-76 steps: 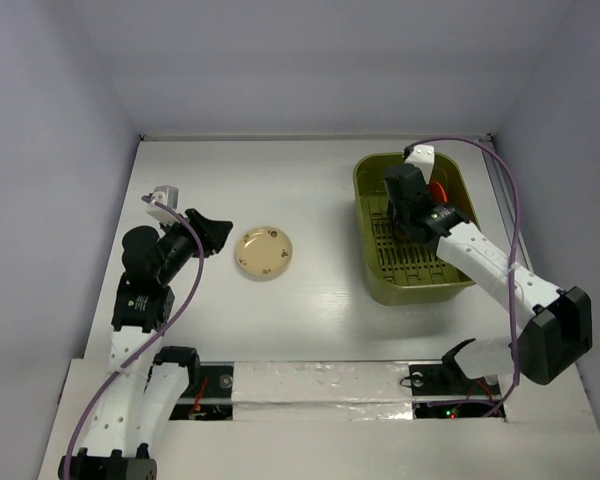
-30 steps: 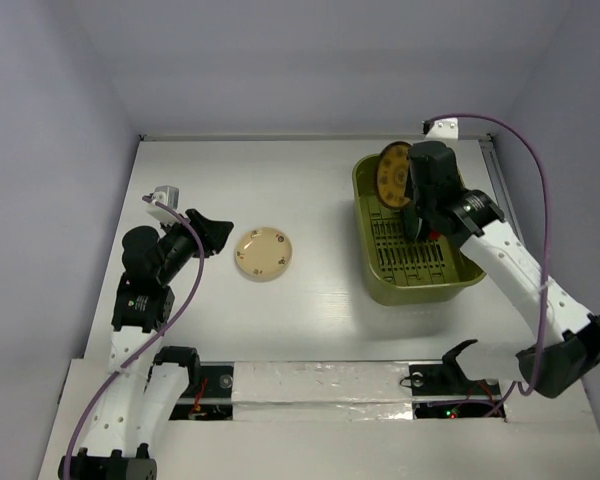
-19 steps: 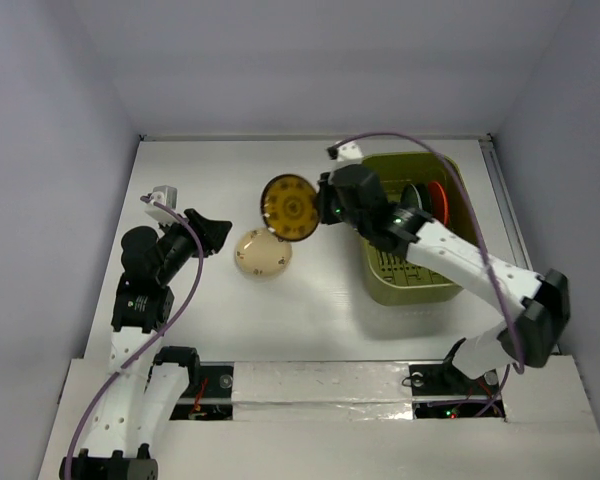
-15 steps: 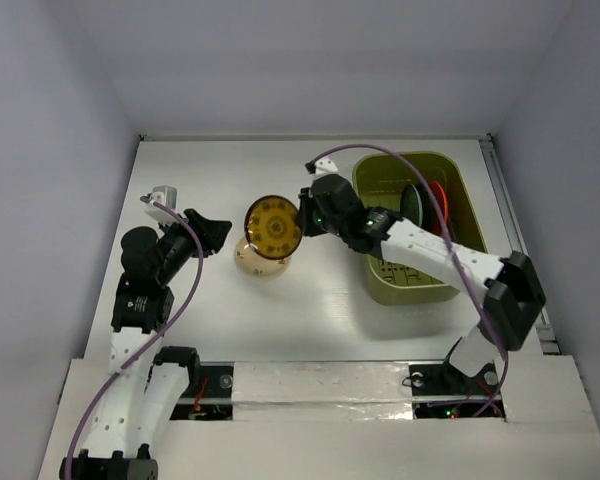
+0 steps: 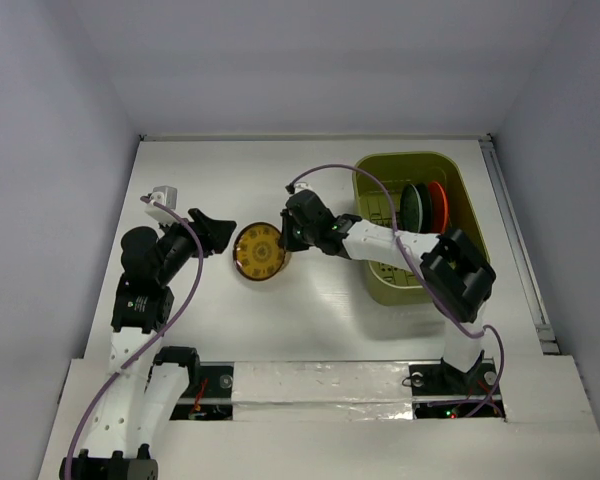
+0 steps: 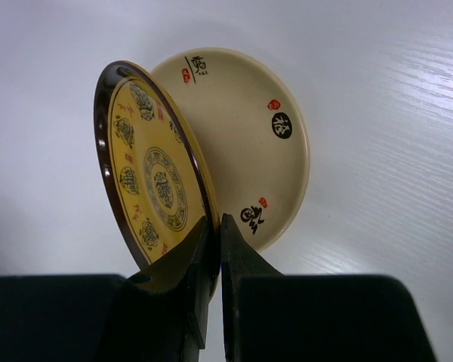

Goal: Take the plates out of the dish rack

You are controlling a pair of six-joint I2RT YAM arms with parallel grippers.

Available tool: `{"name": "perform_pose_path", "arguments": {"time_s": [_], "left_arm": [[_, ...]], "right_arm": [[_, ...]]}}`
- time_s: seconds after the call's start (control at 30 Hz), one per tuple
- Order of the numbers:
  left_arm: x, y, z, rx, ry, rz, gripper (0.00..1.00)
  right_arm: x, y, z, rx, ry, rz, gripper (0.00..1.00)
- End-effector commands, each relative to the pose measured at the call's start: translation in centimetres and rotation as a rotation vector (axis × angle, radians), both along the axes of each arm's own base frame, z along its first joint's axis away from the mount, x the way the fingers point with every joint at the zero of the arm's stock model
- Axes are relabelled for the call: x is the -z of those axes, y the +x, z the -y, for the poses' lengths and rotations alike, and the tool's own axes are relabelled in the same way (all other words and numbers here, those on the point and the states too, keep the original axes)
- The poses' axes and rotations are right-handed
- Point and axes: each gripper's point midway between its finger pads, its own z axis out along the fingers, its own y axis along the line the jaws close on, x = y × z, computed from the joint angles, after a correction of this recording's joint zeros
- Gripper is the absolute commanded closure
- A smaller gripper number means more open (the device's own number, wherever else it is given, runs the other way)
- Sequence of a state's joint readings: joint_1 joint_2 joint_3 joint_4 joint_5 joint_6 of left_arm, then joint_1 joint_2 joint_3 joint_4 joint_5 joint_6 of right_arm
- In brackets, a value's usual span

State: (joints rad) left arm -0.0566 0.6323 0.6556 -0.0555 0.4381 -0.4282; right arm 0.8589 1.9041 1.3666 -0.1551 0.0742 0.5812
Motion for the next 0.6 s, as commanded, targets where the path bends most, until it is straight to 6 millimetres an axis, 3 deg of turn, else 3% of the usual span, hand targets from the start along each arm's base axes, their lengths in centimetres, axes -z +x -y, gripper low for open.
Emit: {"name": "perform_pose_path", "arguments": {"time_s": [0.0,0.27,0.37,0.57], "left_arm": [[-2.4,0.1,0.3,0.019,-0.010,0.075,0.42],[-2.3,0.0,0.3,0.023,-0.011,0.071,0.42],[-2.3,0.1,0.3,0.021,-0.011,0.071,0.42],[-2.4,0.0,0.3,0.020,-0.011,0.076,0.42]], "right_arm": [[-4.0,1.4,-1.7,0.033,0.119,0.080,0.91],[-2.2,1.3,-0.6,0.058,0.059,0.064,0.54],[-2.7,1.5,-0.1,0.070,0.041,0.081,0.45],[-5.4,1.8,2.4,0.114,-0.029,0.153,0.39]]}}
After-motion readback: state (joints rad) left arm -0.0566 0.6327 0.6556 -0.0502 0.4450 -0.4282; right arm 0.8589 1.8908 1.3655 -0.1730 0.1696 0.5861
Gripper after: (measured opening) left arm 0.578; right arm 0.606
